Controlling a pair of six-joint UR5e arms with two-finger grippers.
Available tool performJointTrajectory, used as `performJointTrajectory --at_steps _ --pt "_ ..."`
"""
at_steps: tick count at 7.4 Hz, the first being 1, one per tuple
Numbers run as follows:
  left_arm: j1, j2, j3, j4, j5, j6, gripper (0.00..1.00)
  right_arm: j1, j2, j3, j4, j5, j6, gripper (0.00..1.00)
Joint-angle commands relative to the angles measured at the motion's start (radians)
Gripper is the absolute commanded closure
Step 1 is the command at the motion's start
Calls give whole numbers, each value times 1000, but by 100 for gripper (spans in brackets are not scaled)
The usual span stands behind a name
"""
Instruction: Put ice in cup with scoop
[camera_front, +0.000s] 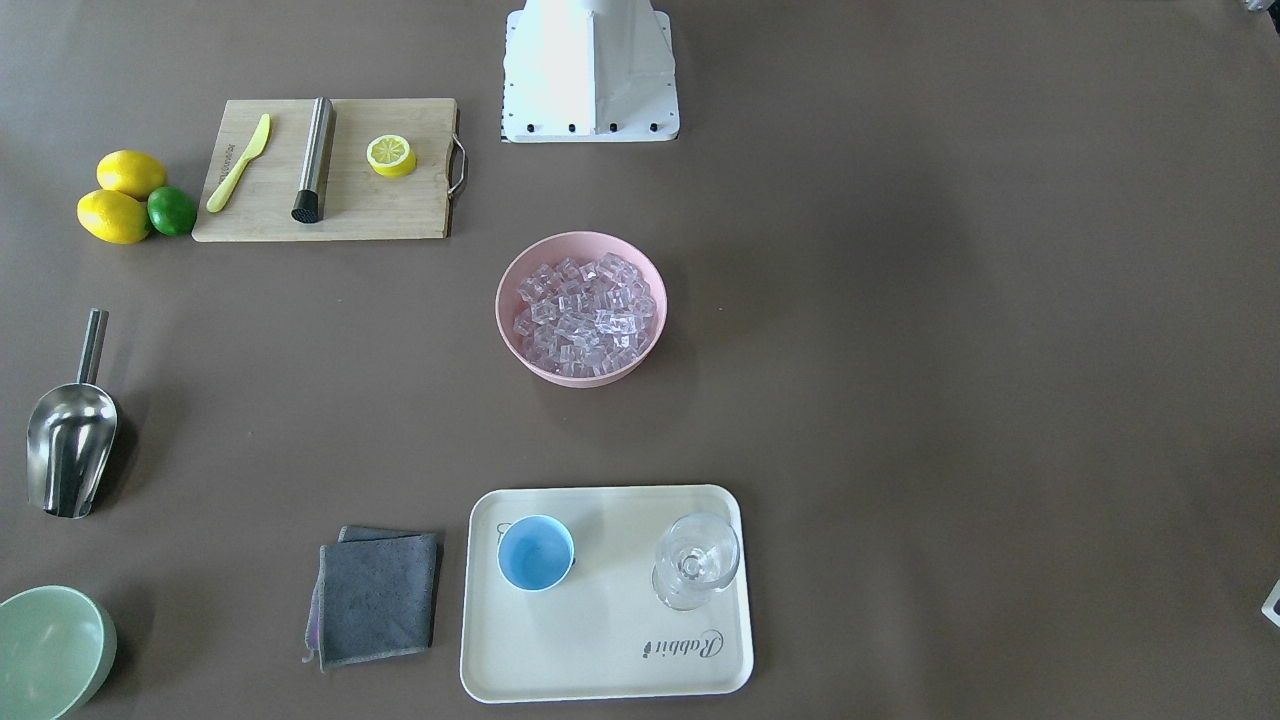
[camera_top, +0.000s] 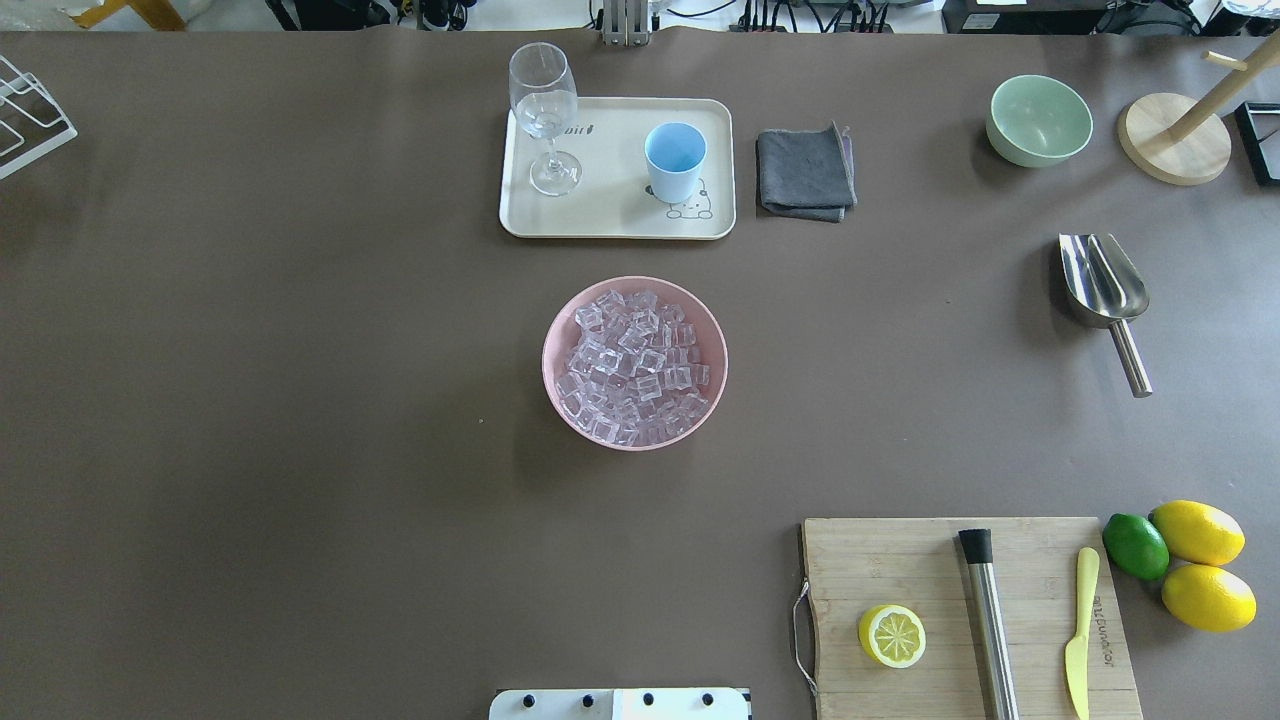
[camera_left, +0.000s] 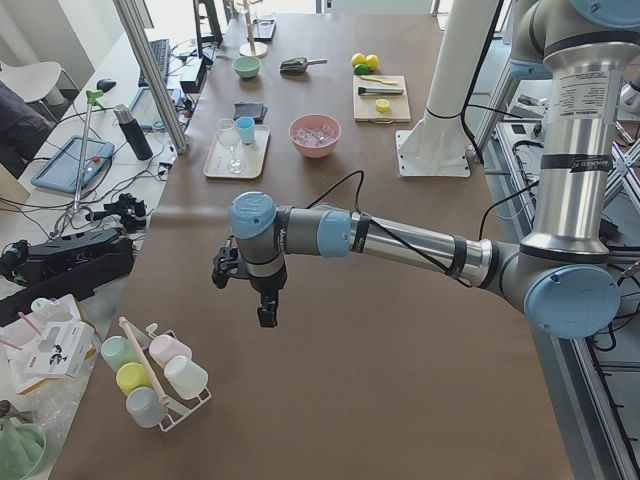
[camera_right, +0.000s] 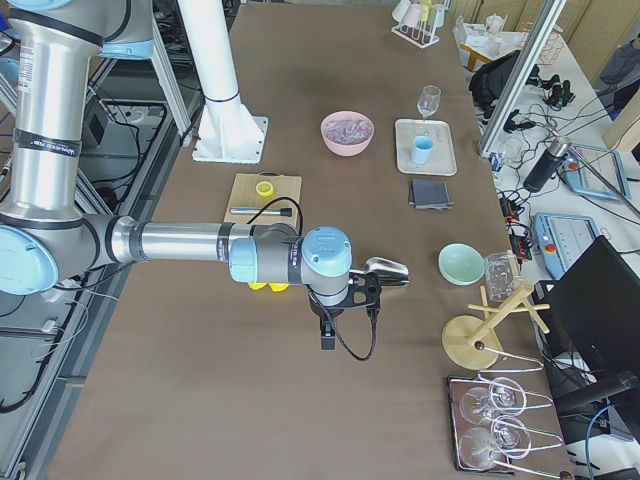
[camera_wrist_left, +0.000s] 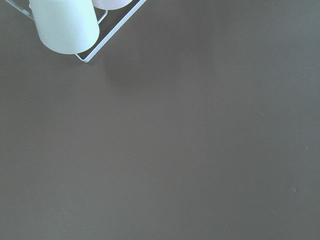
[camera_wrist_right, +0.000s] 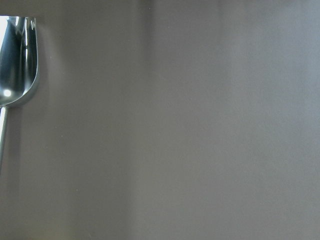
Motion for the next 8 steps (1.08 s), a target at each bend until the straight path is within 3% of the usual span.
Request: performJointTrajectory --at_steps 1,6,8 --pt "-39 40 7 0 3 115 1 11 -20 -2 1 9 19 0" --pt "-41 44 -4 -6 1 122 1 10 -19 3 3 11 21 0" --pt "70 35 -54 -9 -2 122 1 10 -22 36 9 12 63 0"
